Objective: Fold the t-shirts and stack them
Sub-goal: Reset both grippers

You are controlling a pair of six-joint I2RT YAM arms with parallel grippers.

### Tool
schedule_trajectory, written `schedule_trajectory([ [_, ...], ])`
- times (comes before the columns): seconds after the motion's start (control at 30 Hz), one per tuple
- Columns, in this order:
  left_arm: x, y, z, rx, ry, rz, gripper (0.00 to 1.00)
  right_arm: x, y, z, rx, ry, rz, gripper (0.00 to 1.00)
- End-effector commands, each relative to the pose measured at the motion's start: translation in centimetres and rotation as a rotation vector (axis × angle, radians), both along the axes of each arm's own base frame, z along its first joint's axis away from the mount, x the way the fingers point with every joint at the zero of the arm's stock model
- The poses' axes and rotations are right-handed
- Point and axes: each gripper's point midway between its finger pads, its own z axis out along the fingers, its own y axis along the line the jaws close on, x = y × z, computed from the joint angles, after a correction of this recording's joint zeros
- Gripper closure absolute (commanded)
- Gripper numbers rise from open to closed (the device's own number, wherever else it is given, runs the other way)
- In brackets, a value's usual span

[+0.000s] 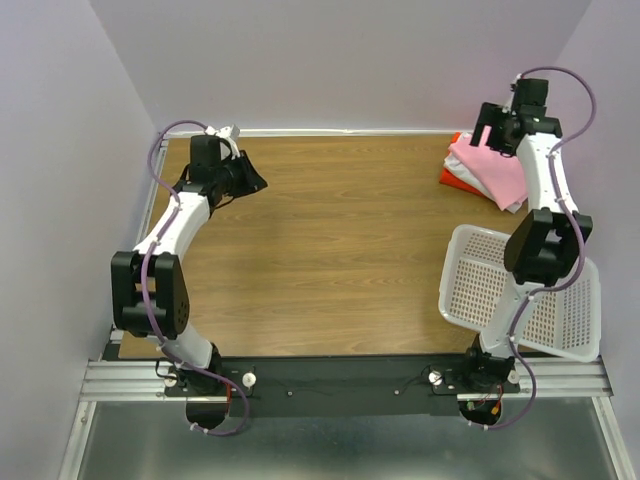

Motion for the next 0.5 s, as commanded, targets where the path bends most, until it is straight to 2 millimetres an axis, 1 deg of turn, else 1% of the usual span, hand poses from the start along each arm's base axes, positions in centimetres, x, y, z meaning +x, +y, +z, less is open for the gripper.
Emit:
schedule_trajectory([
  [0.0,0.4,0.7,3.8,0.034,-0.125,0.037,0.71,-0.5,7.8,0.1,0.097,-0.008,0.169,0.0],
  [0.03,0.3,0.8,4.5,0.031,-0.144,0.045,0.71,-0.8,9.5,0.0,0.121,-0.006,0.202,0.0],
  [0.07,0.2,0.9,4.9,0.029,-0.156,0.052,0.71,-1.1,12.0,0.0,0.143,-0.003,0.241,0.0],
  [0.1,0.2,0.9,5.0,0.029,-0.16,0.063,0.71,-1.7,13.9,-0.6,0.161,0.006,0.275,0.0],
  [0.17,-0.2,1.1,6.0,0.023,-0.187,0.073,0.71,-2.6,17.1,-1.1,0.201,0.011,0.332,0.0],
  [0.2,-0.2,1.2,6.4,0.022,-0.204,0.085,0.71,-3.0,19.8,-1.3,0.228,0.005,0.369,0.0],
  [0.23,-0.6,1.2,6.8,0.016,-0.214,0.092,0.71,-3.9,21.0,-2.5,0.242,0.033,0.388,0.0],
  [0.27,-0.8,1.3,7.1,0.012,-0.226,0.097,0.7,-4.4,22.3,-2.9,0.258,0.04,0.41,0.0],
  [0.3,-0.9,1.4,7.1,0.01,-0.235,0.106,0.7,-5.0,24.5,-3.1,0.27,0.043,0.445,0.0],
  [0.33,-1.1,1.4,7.4,0.007,-0.245,0.111,0.7,-5.5,25.5,-3.7,0.274,0.055,0.459,0.0],
  [0.37,-1.5,1.5,8.3,0.003,-0.272,0.118,0.68,-6.4,26.5,-4.6,0.283,0.078,0.481,0.0],
  [0.4,-1.7,1.6,8.3,0.005,-0.276,0.124,0.67,-7.0,28.4,-4.7,0.292,0.076,0.518,0.0],
  [0.43,-1.9,1.6,8.6,0.002,-0.286,0.128,0.66,-7.5,29.2,-4.7,0.296,0.075,0.538,0.0],
  [0.47,-2.3,1.7,9.3,0.001,-0.305,0.135,0.64,-8.2,29.8,-5.3,0.299,0.09,0.555,0.0],
])
